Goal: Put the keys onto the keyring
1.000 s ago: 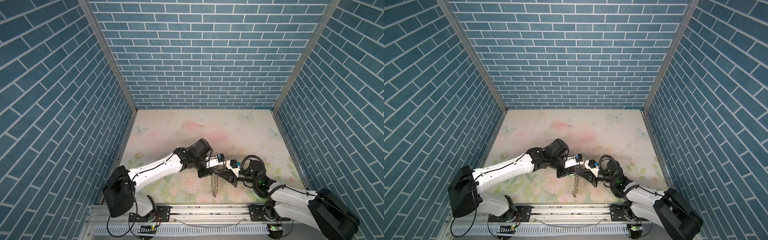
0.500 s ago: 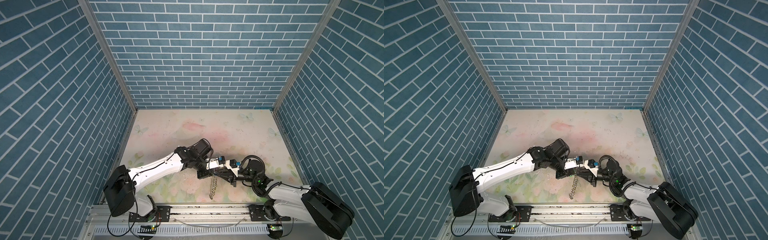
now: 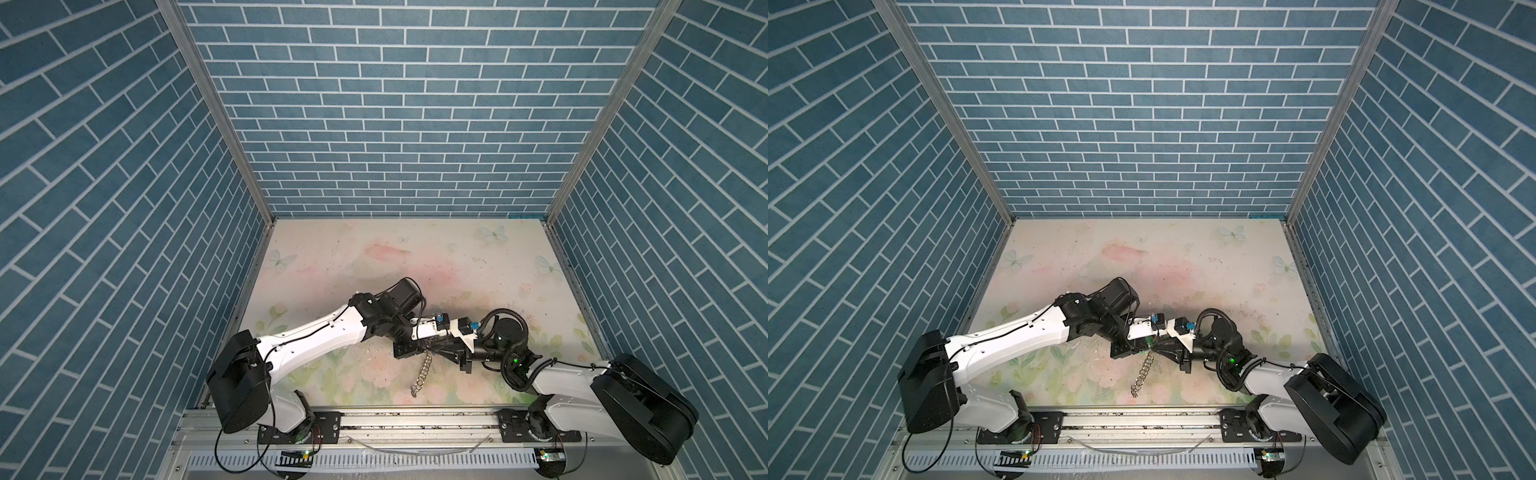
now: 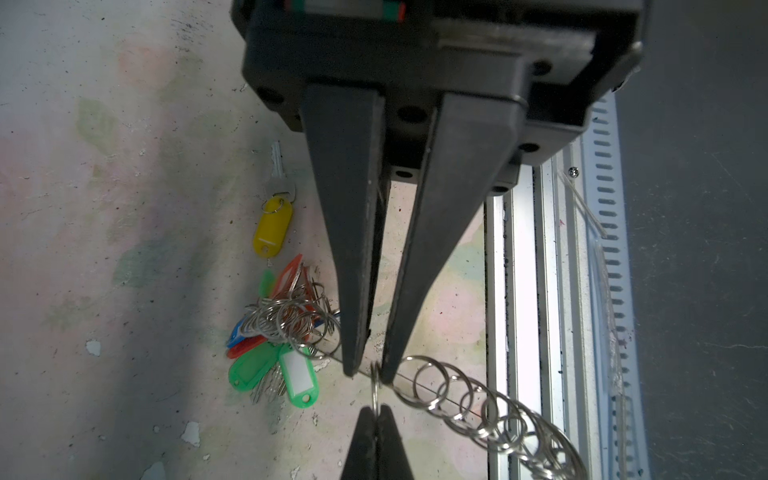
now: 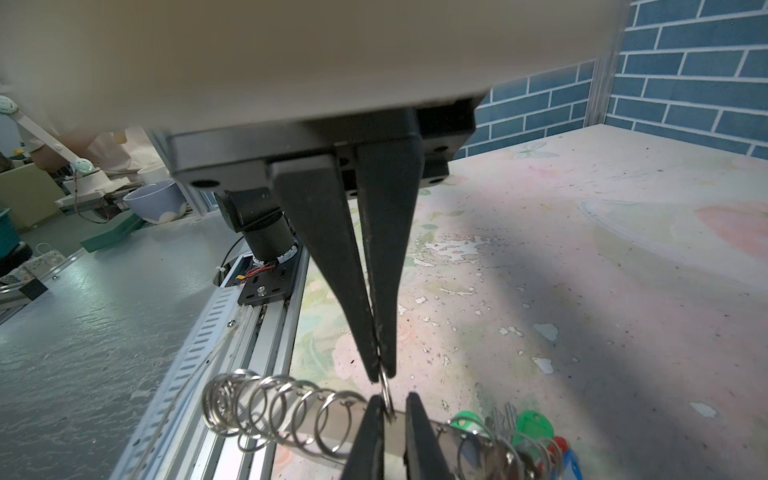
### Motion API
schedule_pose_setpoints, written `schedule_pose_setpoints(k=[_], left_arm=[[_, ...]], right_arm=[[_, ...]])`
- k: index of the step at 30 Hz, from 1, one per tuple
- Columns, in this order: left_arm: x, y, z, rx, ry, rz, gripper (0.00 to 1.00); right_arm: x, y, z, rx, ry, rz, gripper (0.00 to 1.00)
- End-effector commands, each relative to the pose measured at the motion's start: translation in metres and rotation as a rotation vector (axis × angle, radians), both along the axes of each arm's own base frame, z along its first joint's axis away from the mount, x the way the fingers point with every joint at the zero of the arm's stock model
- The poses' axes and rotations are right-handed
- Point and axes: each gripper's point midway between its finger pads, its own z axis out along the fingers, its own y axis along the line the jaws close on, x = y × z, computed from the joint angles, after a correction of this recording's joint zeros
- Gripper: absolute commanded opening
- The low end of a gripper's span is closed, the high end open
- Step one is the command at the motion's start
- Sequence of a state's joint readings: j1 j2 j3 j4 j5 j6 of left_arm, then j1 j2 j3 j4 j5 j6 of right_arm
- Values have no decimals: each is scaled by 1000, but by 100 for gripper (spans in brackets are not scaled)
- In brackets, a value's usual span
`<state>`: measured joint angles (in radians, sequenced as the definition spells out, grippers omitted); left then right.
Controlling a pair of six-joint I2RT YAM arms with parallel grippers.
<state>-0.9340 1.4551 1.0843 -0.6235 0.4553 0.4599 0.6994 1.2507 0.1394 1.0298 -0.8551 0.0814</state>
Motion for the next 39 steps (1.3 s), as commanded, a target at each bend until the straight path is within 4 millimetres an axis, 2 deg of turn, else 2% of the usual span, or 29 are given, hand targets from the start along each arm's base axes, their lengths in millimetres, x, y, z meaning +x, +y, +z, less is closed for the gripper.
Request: schedule_pose_setpoints(k=[1, 12, 23, 26, 34, 37, 39], left_arm=[[-1, -12, 7, -36, 2, -31, 0], [5, -16, 9, -60, -19, -14, 0], [12, -16, 18, -106, -47, 16, 0], [13, -15, 19, -113, -49, 22, 0], [15, -13, 21, -118, -59, 31, 0], [16, -13, 24, -131, -67, 35, 0], [17, -12, 25, -140, -72, 42, 0]], right_arm=[[3, 8, 21, 53, -35, 31, 12], [2, 8, 18, 48, -33, 40, 17], [-5, 6, 18, 61, -24, 72, 17], [-6, 7, 16, 58, -12, 78, 17], [-4, 9, 15, 59, -12, 75, 6], [-3, 8, 12, 46, -7, 70, 6], [-2, 8, 10, 40, -5, 63, 9]])
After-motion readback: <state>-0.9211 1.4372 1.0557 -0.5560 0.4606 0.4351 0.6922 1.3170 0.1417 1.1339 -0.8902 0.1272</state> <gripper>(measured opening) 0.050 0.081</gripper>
